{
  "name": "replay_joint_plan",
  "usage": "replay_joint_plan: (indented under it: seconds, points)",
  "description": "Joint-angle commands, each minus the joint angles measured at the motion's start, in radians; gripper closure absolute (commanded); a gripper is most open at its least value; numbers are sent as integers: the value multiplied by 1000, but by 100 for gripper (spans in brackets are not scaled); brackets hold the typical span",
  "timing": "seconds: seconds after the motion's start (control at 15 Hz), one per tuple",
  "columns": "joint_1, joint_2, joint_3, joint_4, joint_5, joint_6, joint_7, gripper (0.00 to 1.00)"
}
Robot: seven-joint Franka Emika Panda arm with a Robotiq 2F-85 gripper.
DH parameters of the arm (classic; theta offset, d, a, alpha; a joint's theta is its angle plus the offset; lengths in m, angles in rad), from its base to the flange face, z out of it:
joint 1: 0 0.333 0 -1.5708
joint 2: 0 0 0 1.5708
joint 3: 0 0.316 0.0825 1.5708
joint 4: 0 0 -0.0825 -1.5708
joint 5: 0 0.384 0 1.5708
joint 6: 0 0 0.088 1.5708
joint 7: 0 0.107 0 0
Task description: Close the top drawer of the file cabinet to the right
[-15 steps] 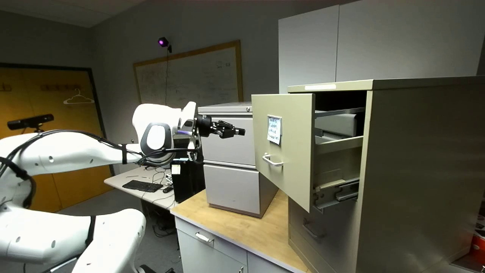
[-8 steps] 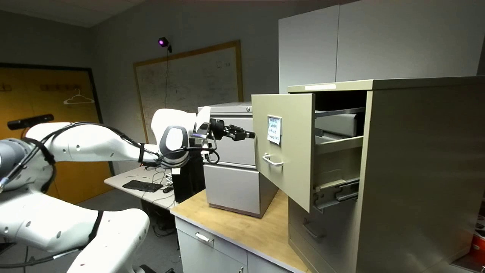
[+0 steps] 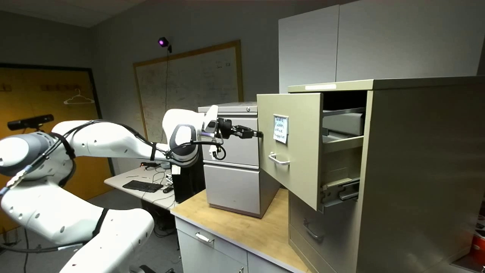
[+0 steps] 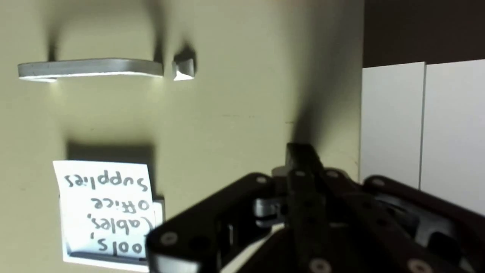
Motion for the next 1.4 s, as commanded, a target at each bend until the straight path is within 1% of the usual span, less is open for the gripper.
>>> replay_joint_plan:
  seconds: [0.0, 0.33, 0.67, 0.93, 1.33]
  points:
    - [-122, 81, 75, 102, 27, 12, -16, 100]
    - [-229, 151, 168, 176, 59, 20, -10, 100]
    - [-369, 229, 277, 276, 82, 27, -14, 100]
    - [-468, 288, 347, 360, 89, 14, -24, 100]
    - [-580, 364, 442, 451, 98, 0, -28, 100]
